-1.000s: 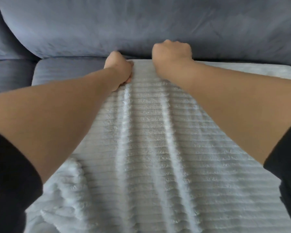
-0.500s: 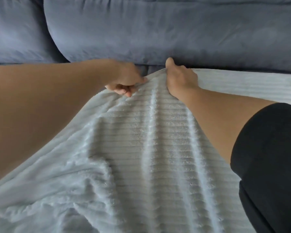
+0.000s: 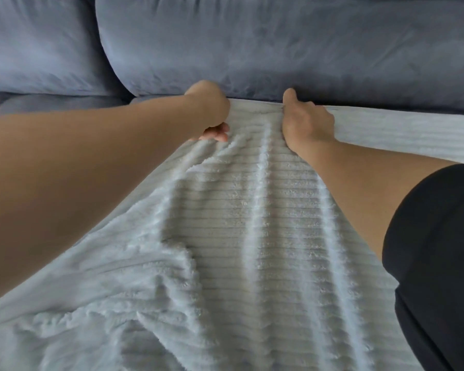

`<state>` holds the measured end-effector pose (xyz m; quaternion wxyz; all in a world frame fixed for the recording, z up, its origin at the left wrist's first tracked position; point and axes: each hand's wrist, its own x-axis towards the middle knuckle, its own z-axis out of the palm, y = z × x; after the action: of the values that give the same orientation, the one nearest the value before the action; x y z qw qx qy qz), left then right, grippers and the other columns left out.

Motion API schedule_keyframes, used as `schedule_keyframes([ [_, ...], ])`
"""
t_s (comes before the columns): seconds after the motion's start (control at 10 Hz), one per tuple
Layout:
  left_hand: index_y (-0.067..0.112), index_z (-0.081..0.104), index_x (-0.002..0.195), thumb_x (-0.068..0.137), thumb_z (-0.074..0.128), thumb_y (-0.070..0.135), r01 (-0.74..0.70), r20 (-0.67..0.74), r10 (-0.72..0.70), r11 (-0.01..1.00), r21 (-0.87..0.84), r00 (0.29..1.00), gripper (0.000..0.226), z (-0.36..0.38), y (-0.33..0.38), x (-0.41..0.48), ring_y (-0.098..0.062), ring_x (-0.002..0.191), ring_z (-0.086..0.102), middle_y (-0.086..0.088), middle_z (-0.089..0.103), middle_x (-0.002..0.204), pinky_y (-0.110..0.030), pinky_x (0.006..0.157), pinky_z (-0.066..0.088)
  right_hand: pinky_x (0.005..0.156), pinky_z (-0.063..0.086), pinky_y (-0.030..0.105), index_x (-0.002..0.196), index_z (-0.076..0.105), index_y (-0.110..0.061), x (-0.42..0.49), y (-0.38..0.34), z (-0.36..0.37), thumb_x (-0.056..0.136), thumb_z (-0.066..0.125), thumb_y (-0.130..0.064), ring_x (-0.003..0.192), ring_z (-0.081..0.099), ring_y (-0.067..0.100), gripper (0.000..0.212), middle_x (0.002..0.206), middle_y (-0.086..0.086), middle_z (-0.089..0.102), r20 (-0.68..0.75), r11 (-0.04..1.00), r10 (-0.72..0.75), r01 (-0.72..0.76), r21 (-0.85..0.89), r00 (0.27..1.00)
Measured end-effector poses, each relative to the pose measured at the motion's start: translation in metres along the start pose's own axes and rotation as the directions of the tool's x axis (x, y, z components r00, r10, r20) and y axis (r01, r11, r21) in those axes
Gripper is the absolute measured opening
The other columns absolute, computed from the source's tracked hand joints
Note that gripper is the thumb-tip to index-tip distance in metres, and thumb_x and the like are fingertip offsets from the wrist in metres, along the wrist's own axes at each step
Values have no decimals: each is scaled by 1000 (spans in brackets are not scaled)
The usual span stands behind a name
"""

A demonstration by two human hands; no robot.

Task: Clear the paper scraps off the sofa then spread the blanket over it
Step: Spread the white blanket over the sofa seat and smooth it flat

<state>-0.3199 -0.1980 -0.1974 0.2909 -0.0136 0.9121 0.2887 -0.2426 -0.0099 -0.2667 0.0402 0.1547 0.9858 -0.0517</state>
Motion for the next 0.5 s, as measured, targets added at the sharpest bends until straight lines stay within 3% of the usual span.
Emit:
schedule_keyframes([
  [0.1, 12, 62, 88, 104, 45, 21, -30, -133, 41, 996, 87, 990, 25, 9, -6, 15, -16, 52, 69, -4, 70, 71, -19, 42, 44, 62, 36, 41, 131, 37, -11, -1, 3, 1, 99, 34, -5, 75, 50, 35, 33, 81, 13, 56, -35, 999, -1, 2, 49, 999],
  [0.2, 4, 64, 103, 100, 51, 29, -47, -215, 111, 958, 285, 970, 28, 7, -14, 33, -35, 62, 68, -19, 71, 80, -35, 58, 55, 63, 40, 40, 120, 42, -13, -2, 5, 5, 102, 35, -10, 78, 60, 37, 19, 83, 12, 67, -117, 996, 5, 6, 94, 993],
  [0.3, 5, 67, 119, 98, 58, 33, -84, -231, 156, 952, 295, 960, 36, 14, -20, 46, -42, 93, 68, -25, 70, 107, -40, 79, 55, 59, 36, 38, 99, 42, -17, -3, 6, 10, 102, 35, -15, 71, 56, 34, 8, 73, 7, 62, -177, 989, 43, -16, 150, 983],
  [0.4, 8, 66, 123, 97, 60, 40, -91, -239, 169, 948, 306, 956, 41, 21, -26, 52, -43, 111, 62, -22, 66, 121, -39, 89, 50, 59, 38, 39, 94, 47, -17, -4, 7, 12, 103, 35, -22, 72, 54, 32, 16, 74, 3, 60, -183, 978, 76, -38, 205, 980],
  [0.5, 11, 68, 121, 95, 60, 42, -84, -267, 144, 970, 227, 953, 41, 22, -32, 53, -41, 110, 62, -21, 67, 120, -37, 88, 49, 62, 36, 39, 92, 49, -17, 3, 2, 4, 96, 38, -11, 75, 52, 34, 13, 80, 4, 58, -142, 982, 101, -76, 171, 985],
])
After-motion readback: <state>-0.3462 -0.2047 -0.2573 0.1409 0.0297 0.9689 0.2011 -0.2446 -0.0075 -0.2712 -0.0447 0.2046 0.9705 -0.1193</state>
